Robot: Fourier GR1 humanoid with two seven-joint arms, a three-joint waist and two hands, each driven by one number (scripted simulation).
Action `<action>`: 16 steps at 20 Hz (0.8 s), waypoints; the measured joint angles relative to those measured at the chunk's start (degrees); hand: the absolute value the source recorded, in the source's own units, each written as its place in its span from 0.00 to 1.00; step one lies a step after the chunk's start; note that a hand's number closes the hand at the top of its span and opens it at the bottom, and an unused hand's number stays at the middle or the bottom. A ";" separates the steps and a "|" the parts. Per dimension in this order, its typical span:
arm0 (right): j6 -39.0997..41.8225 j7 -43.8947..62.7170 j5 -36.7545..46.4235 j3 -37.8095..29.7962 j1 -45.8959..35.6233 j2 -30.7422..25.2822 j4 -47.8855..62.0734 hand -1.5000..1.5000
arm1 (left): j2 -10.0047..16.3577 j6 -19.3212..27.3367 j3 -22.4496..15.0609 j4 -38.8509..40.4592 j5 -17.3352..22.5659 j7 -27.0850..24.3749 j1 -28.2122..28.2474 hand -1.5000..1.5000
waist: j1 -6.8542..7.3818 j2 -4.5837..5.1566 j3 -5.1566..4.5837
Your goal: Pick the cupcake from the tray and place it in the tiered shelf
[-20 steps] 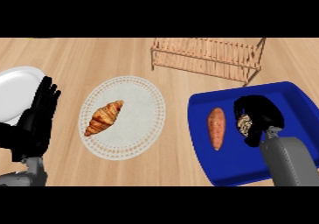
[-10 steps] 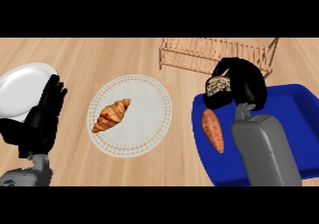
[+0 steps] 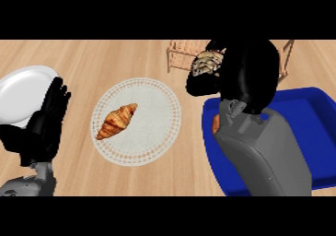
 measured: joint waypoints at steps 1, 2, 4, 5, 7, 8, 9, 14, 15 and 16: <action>-0.10 0.70 0.43 0.52 -0.76 -0.02 0.14 1.00 | -0.14 -0.01 -0.16 -0.42 -0.14 -0.20 0.32 0.50 | -0.02 0.10 0.02; -0.16 0.96 0.86 -0.01 -2.07 -0.02 0.69 1.00 | 0.03 -0.25 0.00 -1.09 0.04 -0.18 0.78 0.50 | 0.03 0.19 0.04; -0.35 1.12 1.66 -1.06 -4.04 -0.02 2.16 1.00 | 0.04 -0.91 0.31 -0.92 0.49 -1.07 1.76 0.50 | 0.01 0.35 0.06; -0.58 1.07 2.02 -1.21 -3.79 -0.01 2.15 1.00 | -0.22 -0.55 0.13 -1.04 0.08 -0.93 1.72 0.50 | -0.11 0.40 0.06; -1.26 0.72 2.74 -1.79 -4.26 -0.01 3.38 1.00 | 0.20 -1.07 0.94 -0.81 0.51 -1.11 1.45 0.50 | -0.19 0.50 0.08; -1.69 -0.03 3.02 -3.13 -4.38 -0.03 4.20 1.00 | 0.16 -1.31 1.05 -0.86 0.72 -1.28 1.77 0.50 | -0.22 0.56 0.09; -1.97 -0.23 3.22 -4.03 -4.97 -0.02 4.96 1.00 | 0.64 -1.78 1.68 -0.27 1.07 -1.24 1.08 0.50 | -0.29 0.61 0.10; -6.55 -4.46 4.21 -10.09 -6.56 -0.33 12.70 1.00 | 0.18 -1.57 1.88 0.36 0.68 -0.88 -0.33 0.50 | -0.23 0.84 0.12; -7.71 -5.27 4.34 -10.83 -6.14 -0.38 13.60 1.00 | 0.28 -1.68 2.00 0.40 0.68 -0.39 -0.67 0.50 | -0.29 0.83 0.13; -8.02 -5.53 4.40 -11.62 -6.33 -0.50 13.98 1.00 | 0.29 -1.83 2.22 0.01 0.66 -1.04 0.23 0.50 | -0.30 0.81 0.14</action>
